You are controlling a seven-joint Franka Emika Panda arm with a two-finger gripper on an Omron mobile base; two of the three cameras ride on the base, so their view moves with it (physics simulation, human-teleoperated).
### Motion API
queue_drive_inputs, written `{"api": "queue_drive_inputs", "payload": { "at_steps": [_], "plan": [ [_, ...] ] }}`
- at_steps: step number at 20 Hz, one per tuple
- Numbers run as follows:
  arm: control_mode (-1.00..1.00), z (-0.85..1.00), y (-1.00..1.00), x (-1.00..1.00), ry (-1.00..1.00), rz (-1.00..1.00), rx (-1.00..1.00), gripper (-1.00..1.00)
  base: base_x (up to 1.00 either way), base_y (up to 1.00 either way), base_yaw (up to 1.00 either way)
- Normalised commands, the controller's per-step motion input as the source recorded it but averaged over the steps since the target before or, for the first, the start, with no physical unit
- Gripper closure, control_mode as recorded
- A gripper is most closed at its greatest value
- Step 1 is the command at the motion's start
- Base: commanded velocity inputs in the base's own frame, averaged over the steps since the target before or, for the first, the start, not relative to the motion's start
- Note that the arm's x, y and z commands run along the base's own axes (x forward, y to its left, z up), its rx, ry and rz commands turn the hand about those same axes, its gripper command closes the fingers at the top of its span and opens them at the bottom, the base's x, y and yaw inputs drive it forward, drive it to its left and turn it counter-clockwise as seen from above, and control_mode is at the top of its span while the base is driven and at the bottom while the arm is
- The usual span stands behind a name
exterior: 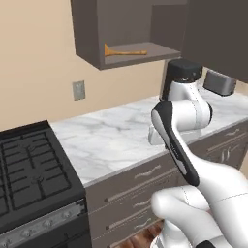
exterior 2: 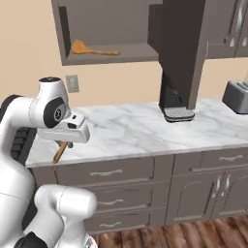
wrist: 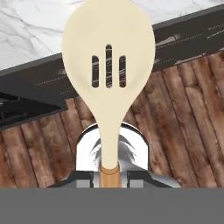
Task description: Organize the utensils by type. Pick up the wooden spoons from the counter and place them in the open cabinet. Then pick up the metallic utensils from the counter and place them in the open drawer.
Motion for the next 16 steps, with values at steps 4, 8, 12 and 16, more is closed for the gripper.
{"api": "queue_drive_inputs", "payload": {
  "at_steps": [4, 8, 12, 16],
  "plan": [
    [1.00, 0.00, 0.00, 0.00, 0.00, 0.00, 0.00, 1.00, 0.48, -0.44, 0.53],
    [1.00, 0.00, 0.00, 0.00, 0.00, 0.00, 0.00, 1.00, 0.50, -0.37, 0.41],
    [1.00, 0.00, 0.00, 0.00, 0.00, 0.00, 0.00, 1.00, 0.51, -0.11, 0.11],
    [1.00, 0.00, 0.00, 0.00, 0.00, 0.00, 0.00, 1.00, 0.57, -0.23, 0.00]
  ]
}}
